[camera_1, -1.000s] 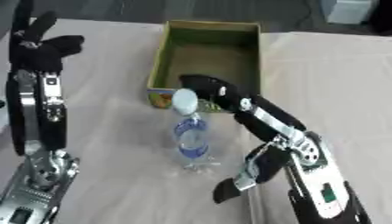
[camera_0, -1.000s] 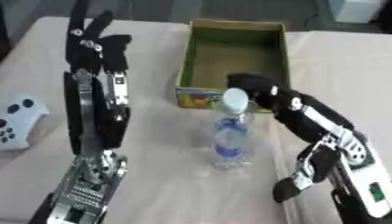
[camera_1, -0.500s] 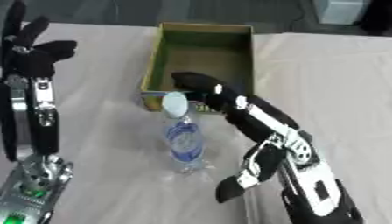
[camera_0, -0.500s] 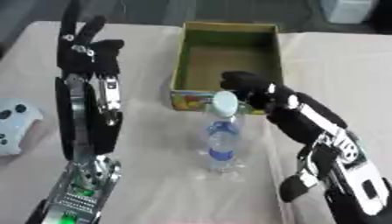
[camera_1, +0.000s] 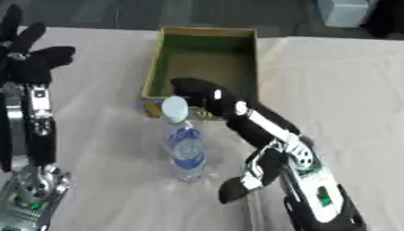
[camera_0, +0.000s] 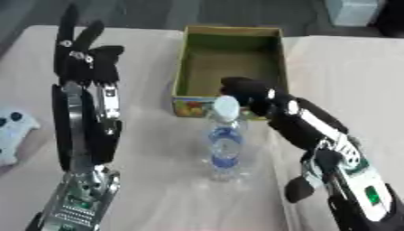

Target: Pick up objects on the table and place them in the box.

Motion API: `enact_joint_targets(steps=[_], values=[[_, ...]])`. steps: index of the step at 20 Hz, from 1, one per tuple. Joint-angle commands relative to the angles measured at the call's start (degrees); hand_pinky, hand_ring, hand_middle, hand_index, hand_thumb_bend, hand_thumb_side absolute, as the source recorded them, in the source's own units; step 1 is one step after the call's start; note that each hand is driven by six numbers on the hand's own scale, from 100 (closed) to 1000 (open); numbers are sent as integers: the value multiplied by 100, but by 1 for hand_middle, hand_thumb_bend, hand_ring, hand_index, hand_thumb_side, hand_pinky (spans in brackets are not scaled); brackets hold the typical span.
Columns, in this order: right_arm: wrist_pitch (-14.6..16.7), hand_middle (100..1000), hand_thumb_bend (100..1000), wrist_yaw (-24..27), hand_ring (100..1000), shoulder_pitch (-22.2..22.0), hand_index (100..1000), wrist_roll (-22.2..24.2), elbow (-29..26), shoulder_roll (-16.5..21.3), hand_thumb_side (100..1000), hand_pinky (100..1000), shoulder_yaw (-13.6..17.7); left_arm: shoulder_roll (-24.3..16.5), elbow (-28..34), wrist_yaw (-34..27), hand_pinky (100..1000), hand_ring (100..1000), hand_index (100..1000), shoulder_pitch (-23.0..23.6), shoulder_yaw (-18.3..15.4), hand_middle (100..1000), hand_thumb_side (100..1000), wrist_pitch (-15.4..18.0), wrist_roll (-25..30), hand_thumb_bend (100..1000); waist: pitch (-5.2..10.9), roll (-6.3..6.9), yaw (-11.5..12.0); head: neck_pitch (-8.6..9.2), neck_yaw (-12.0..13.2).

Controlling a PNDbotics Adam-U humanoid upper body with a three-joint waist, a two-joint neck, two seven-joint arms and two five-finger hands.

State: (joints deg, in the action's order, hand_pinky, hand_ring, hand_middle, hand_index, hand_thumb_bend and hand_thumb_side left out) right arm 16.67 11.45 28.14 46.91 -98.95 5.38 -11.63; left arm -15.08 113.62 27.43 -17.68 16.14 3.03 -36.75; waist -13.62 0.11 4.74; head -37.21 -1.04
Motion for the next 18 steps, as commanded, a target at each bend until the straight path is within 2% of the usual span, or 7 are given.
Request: enact_joint_targets(steps=[1,6,18], values=[[350,996,801,361,999,184,1000,506,84,-140,604,973,92,14,98,-36,662,667,881,-34,18,1000,1000,13,37,101,116,4,20,72,-68],[235,987,800,484,998,348,1000,506,236,-232,586,969,152,32,98,-43,662,660,880,-19,28,1000,1000,7,41,101,109,1,47,67,-90],[306,974,807,188,995,352,1000,506,482,-297,520,958,15,57,98,-17,661,657,879,2,35,1000,1000,-10,42,100,98,-7,62,3,-117]])
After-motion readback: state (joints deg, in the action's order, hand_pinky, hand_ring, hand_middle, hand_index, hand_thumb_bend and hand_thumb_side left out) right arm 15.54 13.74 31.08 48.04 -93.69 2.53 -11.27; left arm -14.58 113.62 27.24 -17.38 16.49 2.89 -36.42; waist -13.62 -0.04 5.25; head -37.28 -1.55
